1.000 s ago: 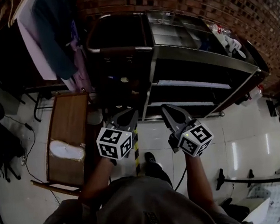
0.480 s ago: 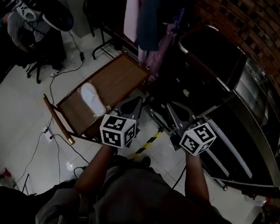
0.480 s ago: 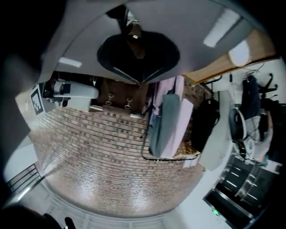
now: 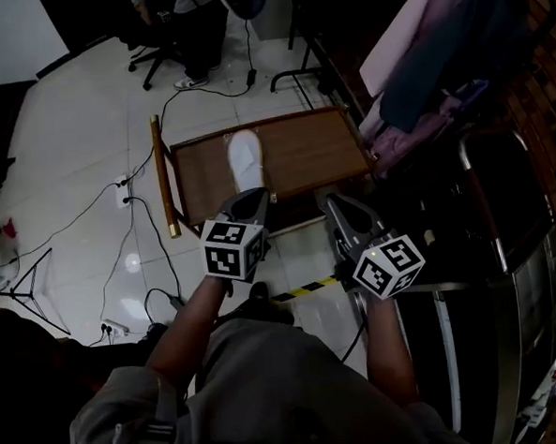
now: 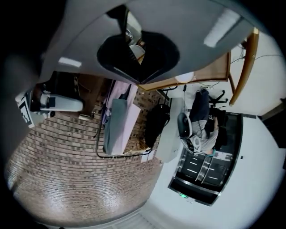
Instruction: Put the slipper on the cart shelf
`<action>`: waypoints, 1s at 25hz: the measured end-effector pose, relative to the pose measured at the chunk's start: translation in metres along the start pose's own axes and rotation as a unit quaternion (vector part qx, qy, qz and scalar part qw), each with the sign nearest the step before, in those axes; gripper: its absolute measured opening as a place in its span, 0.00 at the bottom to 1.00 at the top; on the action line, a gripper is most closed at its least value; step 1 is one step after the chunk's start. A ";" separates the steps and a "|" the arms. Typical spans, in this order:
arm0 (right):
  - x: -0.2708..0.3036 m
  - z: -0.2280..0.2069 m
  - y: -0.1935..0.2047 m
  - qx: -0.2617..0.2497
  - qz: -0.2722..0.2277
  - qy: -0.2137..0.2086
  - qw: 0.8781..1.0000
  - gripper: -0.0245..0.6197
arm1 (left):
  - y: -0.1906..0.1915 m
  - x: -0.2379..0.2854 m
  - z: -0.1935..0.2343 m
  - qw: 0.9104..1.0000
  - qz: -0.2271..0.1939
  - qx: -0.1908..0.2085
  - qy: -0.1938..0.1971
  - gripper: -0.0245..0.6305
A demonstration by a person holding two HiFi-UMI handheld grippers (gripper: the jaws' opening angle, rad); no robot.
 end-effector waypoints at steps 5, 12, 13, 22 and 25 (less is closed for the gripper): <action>0.036 -0.007 0.005 -0.005 0.026 -0.025 0.999 0.04 | 0.017 0.012 0.036 0.999 0.006 -0.022 -0.046 0.05; 0.064 -0.032 0.007 0.005 0.056 -0.067 0.996 0.04 | 0.048 0.041 0.056 0.993 0.031 -0.033 -0.109 0.13; 0.067 -0.036 0.008 0.006 0.060 -0.075 0.995 0.04 | 0.054 0.049 0.058 0.992 0.036 -0.035 -0.117 0.18; 0.068 -0.078 0.014 0.026 0.099 -0.124 0.987 0.04 | 0.118 0.117 0.074 0.968 0.086 -0.083 -0.222 0.69; 0.066 -0.090 0.015 0.028 0.106 -0.131 0.985 0.04 | 0.131 0.135 0.082 0.954 0.113 -0.081 -0.265 0.75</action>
Point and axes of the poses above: the fingertips, and each gripper's own axes: x forward along the fingers, z to its left, y out of its underside, the point moved 9 cm from there along -x, backward along the fingers, and after that the axes turned 5 degrees about -z, right-handed, at the moved point
